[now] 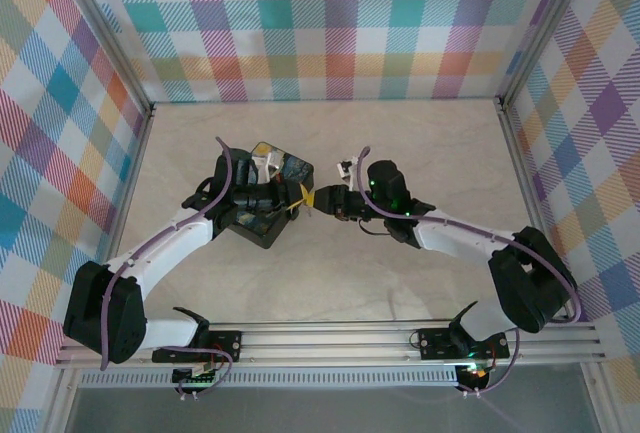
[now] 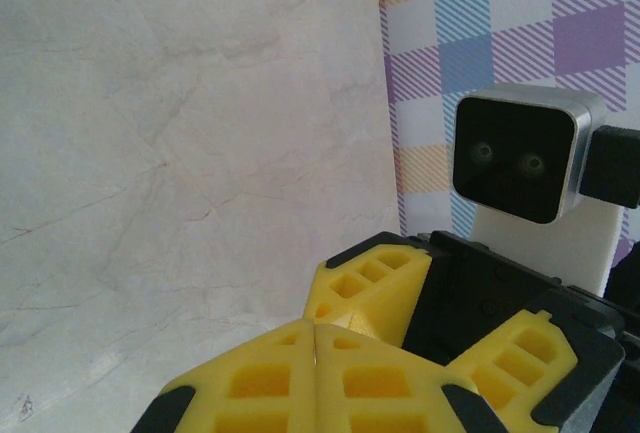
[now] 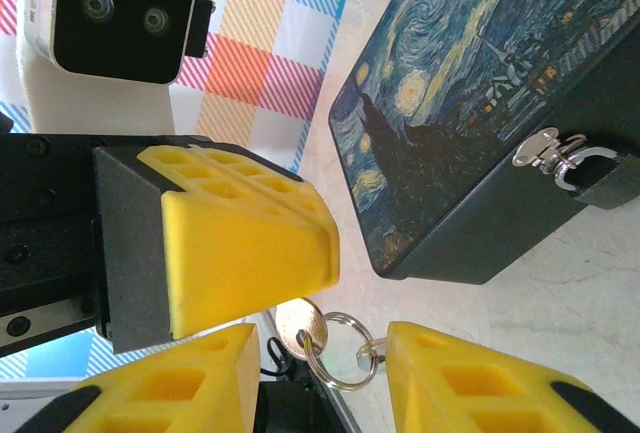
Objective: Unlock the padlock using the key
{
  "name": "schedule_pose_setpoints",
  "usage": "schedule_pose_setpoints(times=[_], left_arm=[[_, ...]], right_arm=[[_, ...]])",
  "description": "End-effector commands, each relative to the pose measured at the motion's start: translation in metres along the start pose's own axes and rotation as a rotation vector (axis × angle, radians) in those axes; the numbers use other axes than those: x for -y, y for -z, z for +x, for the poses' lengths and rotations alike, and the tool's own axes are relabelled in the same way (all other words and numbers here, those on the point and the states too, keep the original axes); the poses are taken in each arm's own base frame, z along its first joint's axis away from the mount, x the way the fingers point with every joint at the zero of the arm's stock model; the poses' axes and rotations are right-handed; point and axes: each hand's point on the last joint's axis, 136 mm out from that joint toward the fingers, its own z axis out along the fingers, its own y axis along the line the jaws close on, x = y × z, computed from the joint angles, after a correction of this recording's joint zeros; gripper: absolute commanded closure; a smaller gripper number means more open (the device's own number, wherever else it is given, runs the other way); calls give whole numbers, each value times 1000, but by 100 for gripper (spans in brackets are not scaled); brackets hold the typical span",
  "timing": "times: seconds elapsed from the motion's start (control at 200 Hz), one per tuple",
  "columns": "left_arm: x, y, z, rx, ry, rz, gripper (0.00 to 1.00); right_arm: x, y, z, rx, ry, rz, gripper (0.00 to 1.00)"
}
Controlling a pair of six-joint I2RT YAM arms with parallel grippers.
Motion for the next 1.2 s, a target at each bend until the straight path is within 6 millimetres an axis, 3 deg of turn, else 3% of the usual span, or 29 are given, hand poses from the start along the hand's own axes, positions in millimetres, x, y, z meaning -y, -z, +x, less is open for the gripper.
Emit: schedule_pose_setpoints(times=[0.0,0.465,0.74,0.915,1.045,1.195], left_arm=[[17,6,-4,5,-49,57,100],[21,6,-4,11,-41,88,100],[20,7,-4,23,-44,86,100],[20,6,-5,23,-41,81,100],[5,10,-11,58,-37,-29,64],[-2,28,-21,141,-48,-142,50]], right_arm=[[-18,-4,-6,-10,65,-73,64],[-27,-4,2,-34,46,-171,80],[-34,2,1,-8,74,-202,100],[-34,5,1,4,88,-192,100],[-22,7,3,-5,104,-104,100],[-2,12,8,-31,137,0,100]])
